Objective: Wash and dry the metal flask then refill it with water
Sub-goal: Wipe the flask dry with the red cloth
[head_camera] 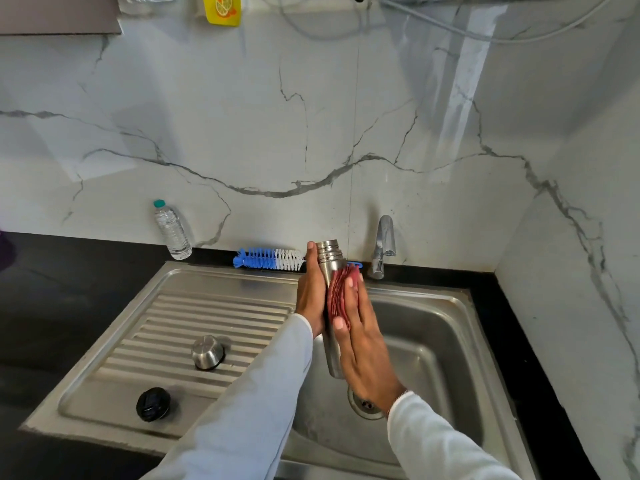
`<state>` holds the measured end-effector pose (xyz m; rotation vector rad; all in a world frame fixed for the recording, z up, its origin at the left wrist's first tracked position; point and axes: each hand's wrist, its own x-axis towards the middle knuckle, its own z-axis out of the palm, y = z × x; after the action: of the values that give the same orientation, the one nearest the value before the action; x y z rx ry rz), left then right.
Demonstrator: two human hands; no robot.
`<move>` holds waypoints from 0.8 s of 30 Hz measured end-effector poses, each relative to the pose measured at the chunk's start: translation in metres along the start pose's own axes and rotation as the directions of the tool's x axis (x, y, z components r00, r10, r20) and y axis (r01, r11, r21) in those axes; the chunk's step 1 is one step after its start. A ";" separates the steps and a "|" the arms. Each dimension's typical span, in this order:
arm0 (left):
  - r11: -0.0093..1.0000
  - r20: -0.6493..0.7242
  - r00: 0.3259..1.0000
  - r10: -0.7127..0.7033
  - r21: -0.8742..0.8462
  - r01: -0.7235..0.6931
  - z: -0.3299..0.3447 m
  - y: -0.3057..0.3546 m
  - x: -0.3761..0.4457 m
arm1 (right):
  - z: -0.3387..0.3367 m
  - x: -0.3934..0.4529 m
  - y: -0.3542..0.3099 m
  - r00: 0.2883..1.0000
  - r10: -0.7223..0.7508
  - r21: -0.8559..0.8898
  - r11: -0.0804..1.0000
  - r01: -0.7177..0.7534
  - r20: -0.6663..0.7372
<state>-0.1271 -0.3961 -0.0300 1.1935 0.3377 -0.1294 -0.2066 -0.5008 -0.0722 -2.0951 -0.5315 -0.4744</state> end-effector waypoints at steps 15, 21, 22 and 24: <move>0.995 0.109 0.990 0.086 0.050 -0.092 0.001 0.014 0.000 | -0.016 0.080 -0.005 0.930 0.350 0.341 0.865 -0.367 0.113; 0.994 0.013 0.995 0.098 -0.052 -0.098 -0.008 0.028 0.016 | 0.006 0.012 0.002 0.974 0.193 0.050 0.979 -0.200 0.118; 0.996 0.005 0.996 0.089 -0.022 -0.089 -0.009 0.030 0.018 | 0.011 -0.002 0.005 0.975 0.186 -0.003 0.982 -0.187 0.121; 0.997 -0.011 0.997 0.081 0.006 -0.081 -0.007 0.031 0.017 | 0.012 -0.016 0.012 0.974 0.182 -0.046 0.983 -0.177 0.136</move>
<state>-0.1042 -0.3767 -0.0107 1.2123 0.2979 -0.0534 -0.2122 -0.4996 -0.0949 -2.1955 -0.4110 -0.2343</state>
